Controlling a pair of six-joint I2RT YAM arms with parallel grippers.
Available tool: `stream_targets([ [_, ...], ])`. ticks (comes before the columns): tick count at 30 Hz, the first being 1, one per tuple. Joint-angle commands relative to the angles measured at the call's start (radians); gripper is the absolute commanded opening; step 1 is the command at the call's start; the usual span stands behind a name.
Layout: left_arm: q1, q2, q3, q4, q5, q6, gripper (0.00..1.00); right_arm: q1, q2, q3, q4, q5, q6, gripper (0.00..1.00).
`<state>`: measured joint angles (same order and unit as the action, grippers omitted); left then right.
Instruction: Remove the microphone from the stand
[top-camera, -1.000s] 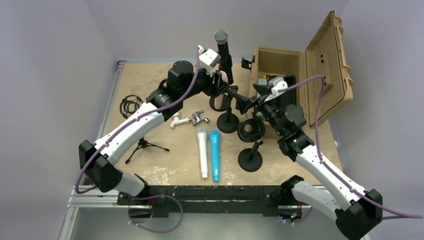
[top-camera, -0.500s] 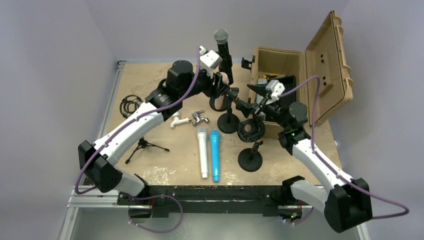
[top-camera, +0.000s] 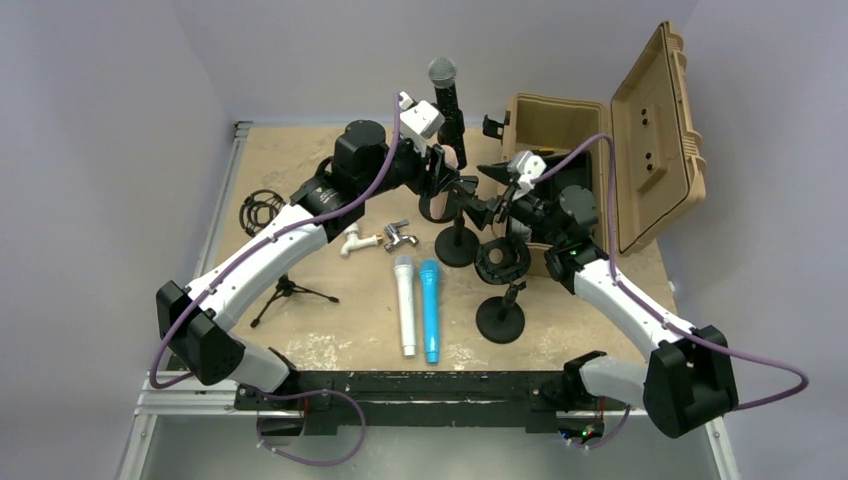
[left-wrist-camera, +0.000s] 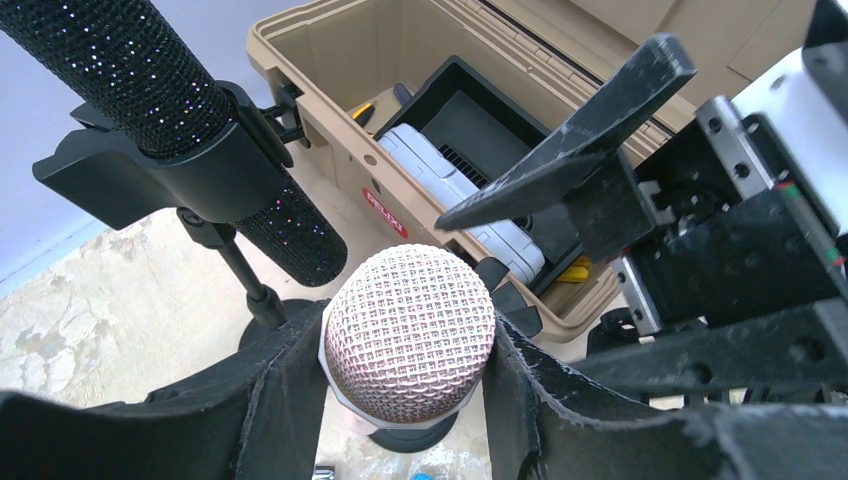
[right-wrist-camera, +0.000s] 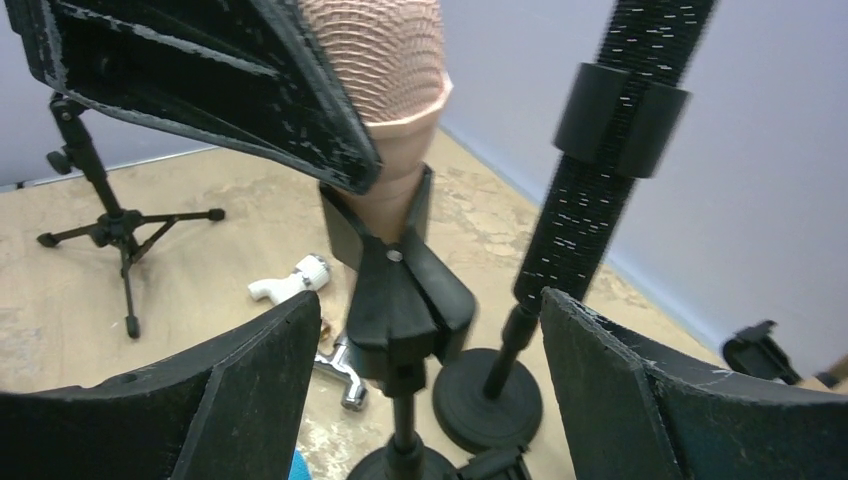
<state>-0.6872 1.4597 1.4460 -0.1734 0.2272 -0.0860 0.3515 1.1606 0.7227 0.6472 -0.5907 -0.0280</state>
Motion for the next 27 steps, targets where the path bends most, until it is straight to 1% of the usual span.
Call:
stream_targets([
  [1, 0.002, -0.002, 0.027, -0.051, 0.032, -0.007, 0.00, 0.072, 0.039, 0.073, -0.025, 0.066, -0.074, 0.78],
  [6, 0.002, 0.002, 0.031, -0.056, 0.039, -0.011, 0.00, 0.114, 0.058, 0.098, -0.008, 0.125, -0.073, 0.75],
  [13, 0.001, 0.001, 0.034, -0.061, 0.039, -0.009, 0.00, 0.118, 0.032, 0.080, -0.013, 0.156, -0.089, 0.71],
  [16, 0.001, 0.004, 0.035, -0.062, 0.040, -0.010, 0.00, 0.116, 0.013, 0.066, -0.001, 0.160, -0.088, 0.64],
  [20, 0.001, 0.006, 0.039, -0.066, 0.041, -0.008, 0.00, 0.118, 0.006, 0.061, -0.001, 0.163, -0.092, 0.48],
  [22, 0.001, 0.006, 0.040, -0.068, 0.038, -0.006, 0.00, 0.117, 0.004, 0.058, -0.001, 0.161, -0.095, 0.43],
  [24, 0.001, 0.004, 0.040, -0.070, 0.038, -0.005, 0.00, 0.118, 0.009, 0.059, -0.013, 0.160, -0.106, 0.42],
  [25, 0.002, 0.004, 0.042, -0.070, 0.037, -0.004, 0.00, 0.117, 0.012, 0.063, -0.023, 0.159, -0.111, 0.43],
  [27, 0.001, 0.004, 0.042, -0.072, 0.038, -0.003, 0.00, 0.118, 0.016, 0.068, -0.040, 0.153, -0.118, 0.48],
])
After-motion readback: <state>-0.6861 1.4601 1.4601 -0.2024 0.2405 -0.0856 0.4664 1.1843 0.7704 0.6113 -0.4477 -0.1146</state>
